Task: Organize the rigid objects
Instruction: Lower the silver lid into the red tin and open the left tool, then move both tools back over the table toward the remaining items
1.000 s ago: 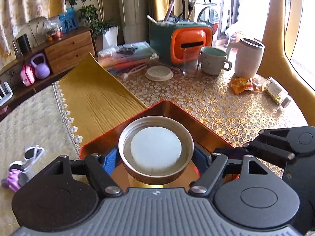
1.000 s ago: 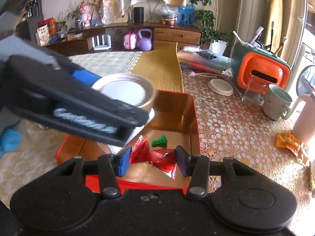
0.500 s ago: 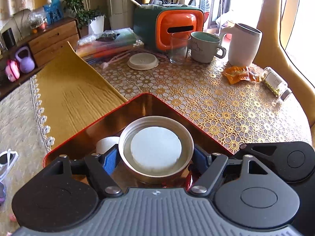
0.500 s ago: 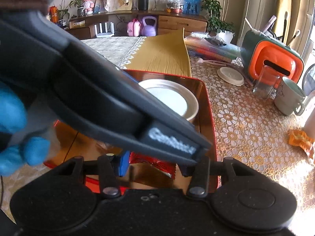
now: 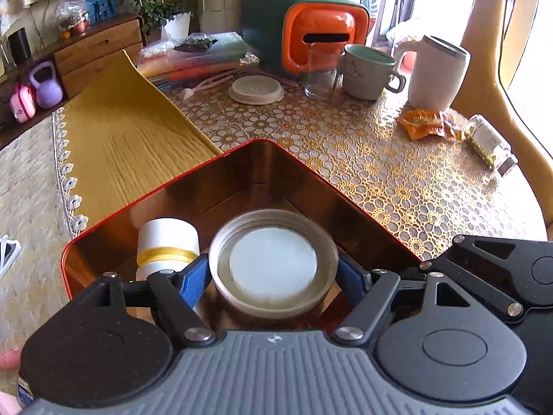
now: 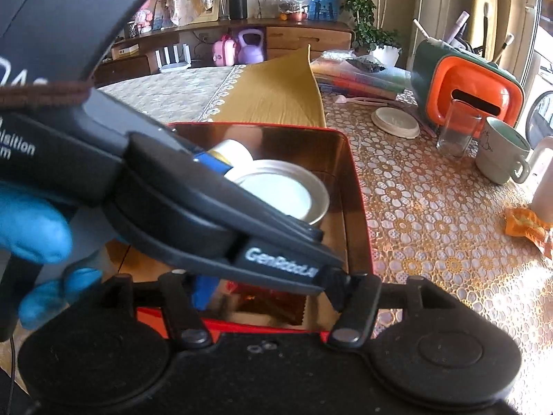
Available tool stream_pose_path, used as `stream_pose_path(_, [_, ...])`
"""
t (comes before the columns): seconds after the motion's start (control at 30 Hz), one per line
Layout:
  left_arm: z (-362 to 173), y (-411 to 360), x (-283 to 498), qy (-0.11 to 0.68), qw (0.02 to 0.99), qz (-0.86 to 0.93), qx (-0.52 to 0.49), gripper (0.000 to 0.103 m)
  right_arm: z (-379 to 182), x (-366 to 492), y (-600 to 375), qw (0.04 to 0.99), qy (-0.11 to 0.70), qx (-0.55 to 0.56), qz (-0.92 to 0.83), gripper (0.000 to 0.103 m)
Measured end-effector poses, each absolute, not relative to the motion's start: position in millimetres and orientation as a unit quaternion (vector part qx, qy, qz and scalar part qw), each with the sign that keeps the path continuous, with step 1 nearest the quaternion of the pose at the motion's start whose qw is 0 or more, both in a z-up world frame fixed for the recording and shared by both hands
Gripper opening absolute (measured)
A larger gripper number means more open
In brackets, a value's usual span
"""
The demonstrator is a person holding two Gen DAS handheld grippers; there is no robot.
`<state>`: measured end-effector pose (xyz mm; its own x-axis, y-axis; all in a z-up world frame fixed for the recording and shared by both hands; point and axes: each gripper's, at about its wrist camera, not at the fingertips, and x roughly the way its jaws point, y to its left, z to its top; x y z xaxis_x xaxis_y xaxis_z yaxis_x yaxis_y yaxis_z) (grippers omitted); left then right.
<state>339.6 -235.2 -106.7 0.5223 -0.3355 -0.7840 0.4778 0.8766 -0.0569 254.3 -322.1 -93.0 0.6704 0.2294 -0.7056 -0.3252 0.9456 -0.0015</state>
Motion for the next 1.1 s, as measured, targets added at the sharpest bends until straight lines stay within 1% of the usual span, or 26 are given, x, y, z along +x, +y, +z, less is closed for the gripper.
stream_pose_path(0.17, [-98, -228, 333, 0.419, 0.872, -0.243, 0.073, 0.078, -91, 252, -322, 0.913, 0.375, -0.064, 0.145, 0.065])
stream_pose_path(0.23, [-93, -224, 328, 0.413, 0.874, -0.247, 0.066, 0.082, -89, 250, -322, 0.914, 0.373, -0.062, 0.145, 0.071])
stream_pose_path(0.47, [-72, -206, 305, 0.391, 0.885, -0.247, 0.055, 0.082, -79, 237, -321, 0.922, 0.358, -0.057, 0.140, 0.075])
stream_pose_path(0.57, [-63, -194, 295, 0.384, 0.889, -0.245, 0.052, 0.082, -71, 230, -321, 0.925, 0.349, -0.050, 0.140, 0.080])
stream_pose_path(0.63, [-55, -183, 287, 0.377, 0.892, -0.244, 0.048, 0.082, -67, 225, -319, 0.927, 0.344, -0.050, 0.139, 0.085])
stream_pose_path(0.87, [-38, -151, 266, 0.363, 0.901, -0.232, 0.037, 0.082, -57, 211, -313, 0.932, 0.336, -0.038, 0.133, 0.089])
stream_pose_path(1.1, [-23, -114, 240, 0.348, 0.909, -0.229, 0.028, 0.083, -45, 195, -300, 0.936, 0.321, -0.038, 0.140, 0.097])
